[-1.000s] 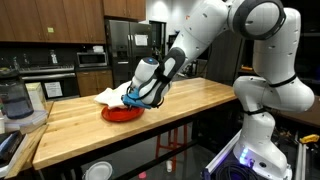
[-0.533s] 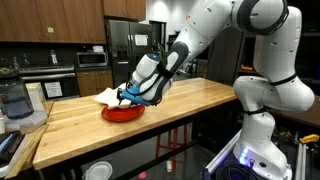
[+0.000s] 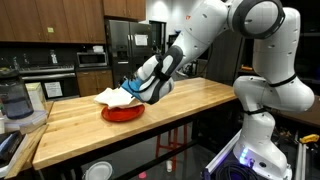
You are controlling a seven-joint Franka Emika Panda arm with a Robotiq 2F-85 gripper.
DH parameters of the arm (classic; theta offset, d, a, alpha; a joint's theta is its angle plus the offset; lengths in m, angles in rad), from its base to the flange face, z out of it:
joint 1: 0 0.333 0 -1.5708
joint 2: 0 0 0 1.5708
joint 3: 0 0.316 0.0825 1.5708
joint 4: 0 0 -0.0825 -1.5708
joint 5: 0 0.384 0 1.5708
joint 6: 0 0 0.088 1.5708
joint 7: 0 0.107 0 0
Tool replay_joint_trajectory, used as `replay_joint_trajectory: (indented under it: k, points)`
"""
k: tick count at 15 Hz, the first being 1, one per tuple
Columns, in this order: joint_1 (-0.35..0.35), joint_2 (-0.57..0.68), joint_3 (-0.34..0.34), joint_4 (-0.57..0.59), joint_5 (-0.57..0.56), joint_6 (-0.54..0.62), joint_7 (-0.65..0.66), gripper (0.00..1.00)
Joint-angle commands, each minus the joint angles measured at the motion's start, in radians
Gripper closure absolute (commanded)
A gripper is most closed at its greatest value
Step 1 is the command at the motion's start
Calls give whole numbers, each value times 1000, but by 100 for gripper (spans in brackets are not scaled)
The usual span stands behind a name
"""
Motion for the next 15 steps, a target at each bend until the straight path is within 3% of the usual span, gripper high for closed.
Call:
replay_joint_trajectory:
  k: [1,2,4,8,12,15]
  points:
    - [42,115,-71,12,120,98,53,0]
    - [82,151,-123,43,170,57,63,0]
    - [111,228,-166,37,297,31,83,0]
    - [190,364,-269,47,491,-148,127,0]
    - [219,430,-331,61,521,-312,212,0]
    - [209,397,-328,81,511,-352,243,0]
